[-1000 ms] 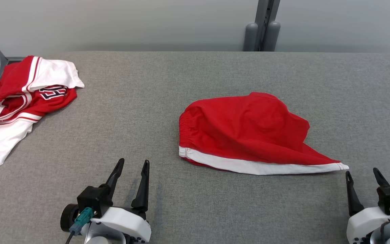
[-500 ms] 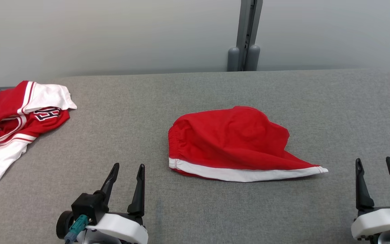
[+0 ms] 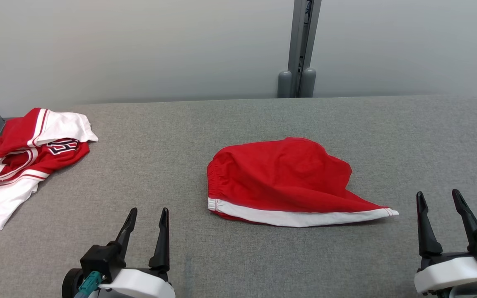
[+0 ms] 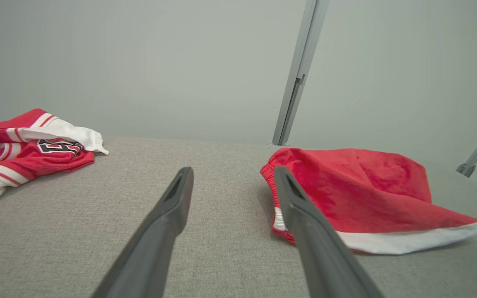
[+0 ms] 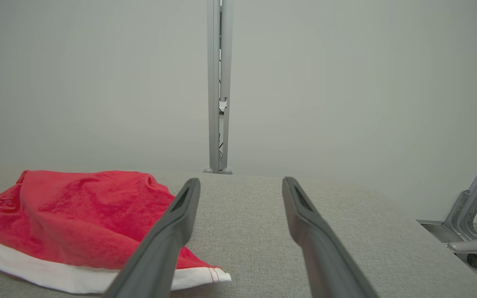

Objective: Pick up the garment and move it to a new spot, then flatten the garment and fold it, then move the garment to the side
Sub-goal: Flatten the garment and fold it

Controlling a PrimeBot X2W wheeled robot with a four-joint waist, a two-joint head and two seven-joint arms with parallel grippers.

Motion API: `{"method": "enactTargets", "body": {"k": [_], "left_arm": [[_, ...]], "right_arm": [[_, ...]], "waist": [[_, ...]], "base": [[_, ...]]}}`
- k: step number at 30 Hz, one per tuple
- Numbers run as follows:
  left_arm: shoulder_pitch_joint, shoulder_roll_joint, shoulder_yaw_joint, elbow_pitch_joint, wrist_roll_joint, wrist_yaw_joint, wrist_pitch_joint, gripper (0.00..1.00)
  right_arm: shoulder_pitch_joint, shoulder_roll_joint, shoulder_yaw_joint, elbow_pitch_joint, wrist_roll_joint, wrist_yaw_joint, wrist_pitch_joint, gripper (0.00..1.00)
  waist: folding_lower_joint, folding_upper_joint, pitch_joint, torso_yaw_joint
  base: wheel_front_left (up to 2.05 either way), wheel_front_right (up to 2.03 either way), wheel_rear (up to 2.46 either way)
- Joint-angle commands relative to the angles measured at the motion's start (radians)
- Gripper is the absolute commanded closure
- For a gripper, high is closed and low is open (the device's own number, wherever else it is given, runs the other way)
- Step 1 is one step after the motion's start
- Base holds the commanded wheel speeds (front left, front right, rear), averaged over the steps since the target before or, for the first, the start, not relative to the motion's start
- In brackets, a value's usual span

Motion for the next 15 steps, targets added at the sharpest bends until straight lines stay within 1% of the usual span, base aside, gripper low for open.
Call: {"method": "enactTargets", "body": {"k": [1,6,9,15], "left_arm": [[0.007,0.004,0.004,-0.002,0.003,0.002,0.000,0.00],[0.005,0.004,0.002,0.005,0.004,0.000,0.000,0.00],[0.001,0.004,-0.011,0.027,0.003,-0.008,0.000,0.00],[-0.059,0.004,-0.058,0.140,0.005,-0.047,0.000,0.00]], "right_arm": [[0.008,-0.004,0.000,-0.004,0.004,0.000,0.000,0.00],[0.002,-0.004,-0.001,0.005,0.008,0.000,0.000,0.00],[-0.002,-0.004,0.000,0.008,0.009,0.000,0.000,0.00],[-0.011,-0.004,0.007,0.010,0.007,0.000,0.000,0.00]], "waist": [[0.0000,0.0000,0.000,0.001],[0.0000,0.0000,0.000,0.004],[0.0000,0.0000,0.002,0.003],[0.0000,0.0000,0.019,-0.006]], "base": [[0.00,0.00,0.00],[0.00,0.00,0.00],[0.00,0.00,0.00],[0.00,0.00,0.00]]}}
